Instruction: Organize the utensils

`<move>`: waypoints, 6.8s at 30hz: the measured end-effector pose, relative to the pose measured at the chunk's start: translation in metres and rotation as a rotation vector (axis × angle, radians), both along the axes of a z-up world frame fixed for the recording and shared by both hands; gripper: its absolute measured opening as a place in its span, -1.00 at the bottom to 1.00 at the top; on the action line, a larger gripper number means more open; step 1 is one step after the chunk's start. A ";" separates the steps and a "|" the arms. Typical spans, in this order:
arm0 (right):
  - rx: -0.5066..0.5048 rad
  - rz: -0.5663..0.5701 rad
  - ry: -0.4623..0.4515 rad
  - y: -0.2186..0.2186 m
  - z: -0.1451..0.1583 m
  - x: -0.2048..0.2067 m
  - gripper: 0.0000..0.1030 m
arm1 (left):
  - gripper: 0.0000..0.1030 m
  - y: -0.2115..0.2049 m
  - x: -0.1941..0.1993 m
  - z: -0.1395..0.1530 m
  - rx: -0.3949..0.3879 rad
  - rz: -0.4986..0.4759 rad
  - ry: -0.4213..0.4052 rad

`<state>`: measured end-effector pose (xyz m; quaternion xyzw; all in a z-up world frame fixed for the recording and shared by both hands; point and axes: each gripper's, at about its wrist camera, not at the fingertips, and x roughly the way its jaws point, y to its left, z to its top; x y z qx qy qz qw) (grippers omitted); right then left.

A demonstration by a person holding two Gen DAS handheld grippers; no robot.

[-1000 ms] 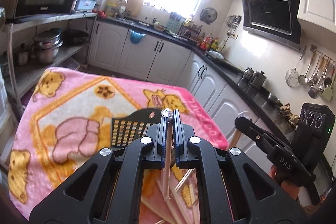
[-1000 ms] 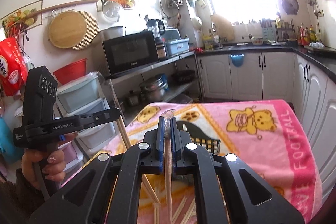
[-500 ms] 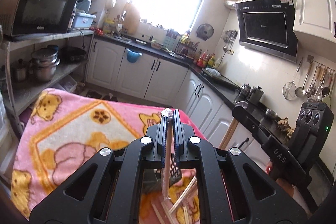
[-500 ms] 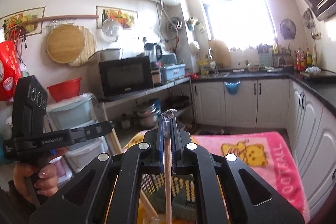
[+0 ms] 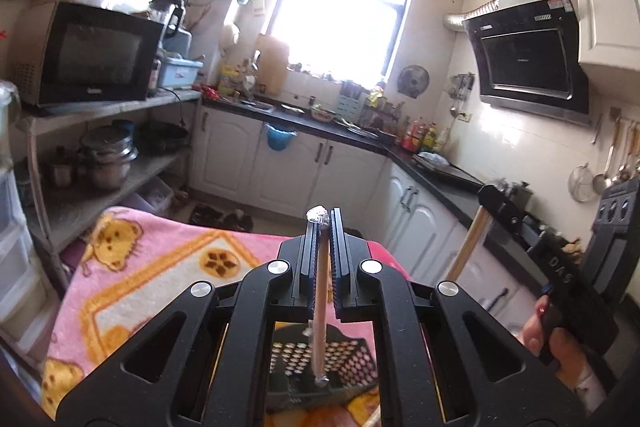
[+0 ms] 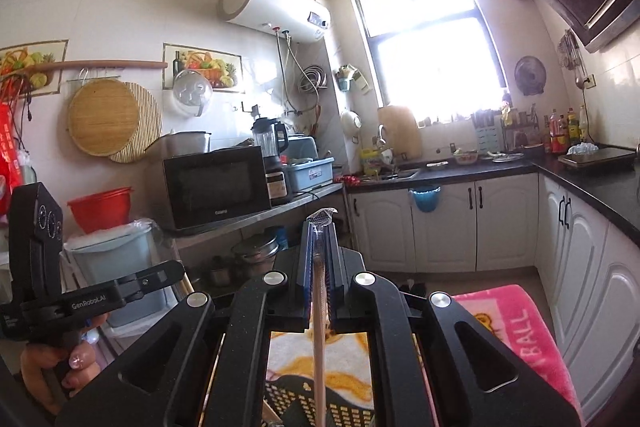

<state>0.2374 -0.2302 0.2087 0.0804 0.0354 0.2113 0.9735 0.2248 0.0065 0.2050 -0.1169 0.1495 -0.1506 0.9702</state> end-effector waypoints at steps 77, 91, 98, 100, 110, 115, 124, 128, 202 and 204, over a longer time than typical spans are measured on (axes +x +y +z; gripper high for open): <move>-0.125 -0.064 0.312 -0.006 -0.141 -0.039 0.14 | 0.79 0.006 -0.040 -0.124 0.030 0.087 0.188; -0.179 -0.007 0.389 0.010 -0.163 -0.057 0.14 | 0.79 0.025 -0.078 -0.150 0.023 0.127 0.242; -0.196 0.020 0.413 0.019 -0.171 -0.064 0.14 | 0.79 0.035 -0.093 -0.166 0.022 0.152 0.285; -0.204 0.034 0.424 0.022 -0.175 -0.066 0.14 | 0.79 0.039 -0.098 -0.171 0.019 0.156 0.297; -0.232 0.052 0.472 0.028 -0.188 -0.069 0.14 | 0.79 0.056 -0.119 -0.193 0.018 0.194 0.356; -0.255 0.050 0.514 0.032 -0.199 -0.066 0.14 | 0.79 0.059 -0.131 -0.205 0.025 0.207 0.389; -0.273 0.042 0.582 0.034 -0.220 -0.058 0.14 | 0.80 0.077 -0.155 -0.221 0.036 0.255 0.443; -0.269 0.042 0.603 0.034 -0.225 -0.054 0.14 | 0.79 0.085 -0.161 -0.229 0.013 0.258 0.476; -0.130 0.047 0.442 0.007 -0.150 -0.064 -0.87 | -0.94 0.048 -0.114 -0.150 -0.132 0.052 0.294; -0.132 0.043 0.422 0.007 -0.145 -0.069 -0.87 | -0.94 0.042 -0.113 -0.142 -0.126 0.034 0.274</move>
